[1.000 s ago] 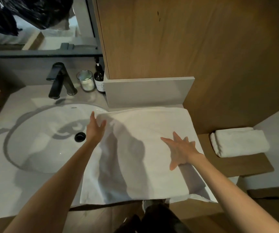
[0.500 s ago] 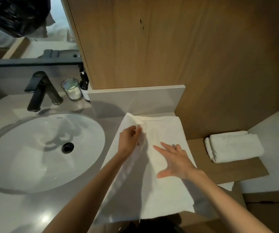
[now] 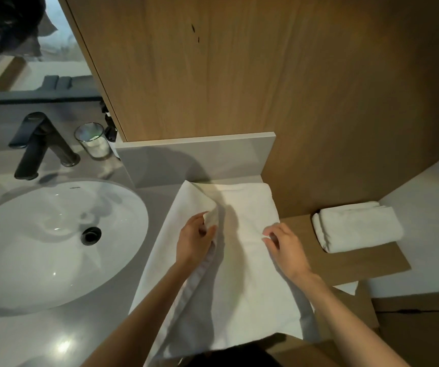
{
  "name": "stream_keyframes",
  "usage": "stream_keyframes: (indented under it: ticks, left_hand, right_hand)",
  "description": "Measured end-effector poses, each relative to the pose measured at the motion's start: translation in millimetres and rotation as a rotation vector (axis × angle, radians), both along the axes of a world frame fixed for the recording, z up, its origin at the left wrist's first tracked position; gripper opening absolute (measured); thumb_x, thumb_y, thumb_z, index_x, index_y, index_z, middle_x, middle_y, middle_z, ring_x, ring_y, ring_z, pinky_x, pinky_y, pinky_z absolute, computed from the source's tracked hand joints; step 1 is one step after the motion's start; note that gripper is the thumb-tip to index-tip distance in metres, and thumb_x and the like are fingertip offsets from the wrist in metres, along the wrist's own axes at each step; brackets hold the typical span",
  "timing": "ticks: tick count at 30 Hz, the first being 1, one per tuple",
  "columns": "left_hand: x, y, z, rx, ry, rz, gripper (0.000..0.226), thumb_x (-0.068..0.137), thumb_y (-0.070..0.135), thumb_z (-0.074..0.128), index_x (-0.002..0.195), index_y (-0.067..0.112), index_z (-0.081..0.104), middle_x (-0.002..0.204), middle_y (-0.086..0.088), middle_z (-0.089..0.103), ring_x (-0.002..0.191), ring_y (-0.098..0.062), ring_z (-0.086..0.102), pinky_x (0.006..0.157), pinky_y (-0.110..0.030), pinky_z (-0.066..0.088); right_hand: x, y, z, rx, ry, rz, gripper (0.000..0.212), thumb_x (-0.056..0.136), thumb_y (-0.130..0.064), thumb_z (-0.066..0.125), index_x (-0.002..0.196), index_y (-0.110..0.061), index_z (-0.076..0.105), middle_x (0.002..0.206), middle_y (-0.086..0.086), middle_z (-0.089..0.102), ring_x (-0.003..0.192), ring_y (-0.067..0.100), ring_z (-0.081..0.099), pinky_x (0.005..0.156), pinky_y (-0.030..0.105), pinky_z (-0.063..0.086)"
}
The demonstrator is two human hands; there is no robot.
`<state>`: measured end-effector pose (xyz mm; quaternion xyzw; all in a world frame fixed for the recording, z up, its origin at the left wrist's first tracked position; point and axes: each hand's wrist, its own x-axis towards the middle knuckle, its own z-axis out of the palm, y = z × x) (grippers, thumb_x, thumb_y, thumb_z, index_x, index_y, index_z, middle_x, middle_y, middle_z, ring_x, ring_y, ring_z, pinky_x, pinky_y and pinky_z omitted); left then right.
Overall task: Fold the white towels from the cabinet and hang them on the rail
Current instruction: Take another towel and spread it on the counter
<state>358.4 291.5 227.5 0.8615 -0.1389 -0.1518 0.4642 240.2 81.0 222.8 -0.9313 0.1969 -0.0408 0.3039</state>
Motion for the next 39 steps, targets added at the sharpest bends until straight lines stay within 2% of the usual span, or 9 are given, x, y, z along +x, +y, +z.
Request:
stream_keyframes:
  ticks: [4,8,12,14,19,24,27,31,39]
  left_hand:
    - [-4.1,14.7,16.3,-0.099,0.025,0.13,0.025,0.094,0.031,0.059,0.112,0.014,0.063,0.111,0.003,0.064,0.083,-0.014,0.064,0.075,-0.033,0.057]
    - [-5.0,31.9,38.7,-0.162,-0.027,0.2,0.022,0.094,0.03,0.06,0.111,0.017,0.064,0.089,0.005,0.068,0.063,-0.015,0.064,0.063,-0.033,0.058]
    - [-7.9,55.2,53.7,-0.188,-0.056,0.229,0.008,0.094,0.03,0.059,0.088,0.024,0.059,0.058,0.005,0.055,0.045,-0.015,0.048,0.048,-0.029,0.043]
    - [-9.1,69.0,54.2,-0.179,-0.055,0.246,0.02,0.093,0.029,0.059,0.075,0.027,0.052,0.052,0.007,0.045,0.046,-0.017,0.041,0.047,-0.031,0.037]
    - [-14.8,91.9,50.9,-0.147,-0.022,0.283,0.026,0.094,0.026,0.059,0.077,0.008,0.05,0.053,0.003,0.046,0.044,-0.016,0.048,0.048,-0.032,0.043]
    - [-18.5,91.5,50.5,-0.11,-0.004,0.238,0.023,0.095,0.025,0.058,0.084,0.006,0.053,0.063,-0.006,0.06,0.045,-0.017,0.059,0.048,-0.023,0.047]
    - [-20.2,83.7,50.6,-0.082,0.002,0.209,0.019,0.096,0.027,0.056,0.09,0.009,0.056,0.068,-0.003,0.065,0.047,-0.016,0.061,0.05,-0.018,0.049]
    - [-22.9,75.1,52.3,-0.096,0.004,0.19,0.017,0.097,0.025,0.056,0.09,0.01,0.056,0.069,-0.001,0.064,0.048,-0.015,0.061,0.048,-0.016,0.048]
    - [-22.1,65.9,60.9,-0.158,-0.002,0.204,0.022,0.096,0.024,0.057,0.087,0.003,0.056,0.076,-0.008,0.063,0.052,-0.022,0.064,0.049,-0.03,0.055]
  right_hand:
    - [1.6,8.7,-1.6,0.06,-0.064,-0.047,0.008,0.089,-0.008,0.065,0.09,-0.014,0.069,0.095,-0.004,0.064,0.08,0.011,0.057,0.073,0.016,0.041]
    - [10.5,37.7,-5.3,0.128,-0.133,-0.035,0.007,0.091,-0.01,0.064,0.092,-0.013,0.07,0.094,-0.002,0.065,0.083,0.011,0.059,0.075,0.017,0.043]
    - [29.1,87.0,-5.0,0.234,-0.142,-0.009,0.005,0.088,-0.013,0.067,0.086,-0.009,0.07,0.087,0.002,0.065,0.079,0.014,0.058,0.073,0.024,0.044]
    - [38.9,115.9,-7.4,0.249,-0.19,0.016,0.001,0.084,-0.007,0.07,0.083,-0.007,0.07,0.084,0.007,0.066,0.079,0.018,0.059,0.071,0.02,0.041]
    - [54.9,167.5,-2.8,0.342,-0.128,0.1,0.01,0.087,-0.015,0.068,0.093,-0.01,0.075,0.094,0.006,0.071,0.086,0.018,0.063,0.08,0.023,0.048]
    - [49.7,142.9,11.6,0.422,-0.087,0.135,0.025,0.087,0.001,0.06,0.108,-0.006,0.072,0.104,0.01,0.073,0.092,0.016,0.068,0.082,0.016,0.05]
    - [37.6,92.9,14.0,0.147,-0.126,0.104,0.028,0.087,-0.005,0.064,0.113,-0.015,0.071,0.114,0.006,0.068,0.101,0.02,0.061,0.09,0.027,0.046]
    - [19.1,38.0,12.4,-0.151,0.138,-0.028,0.045,0.092,-0.032,0.063,0.134,-0.019,0.053,0.137,0.002,0.048,0.122,0.028,0.041,0.102,0.038,0.035]
    - [19.1,61.5,-1.7,-0.009,-0.075,-0.161,0.02,0.092,-0.011,0.058,0.107,-0.01,0.07,0.108,0.005,0.06,0.098,0.022,0.056,0.089,0.029,0.043]
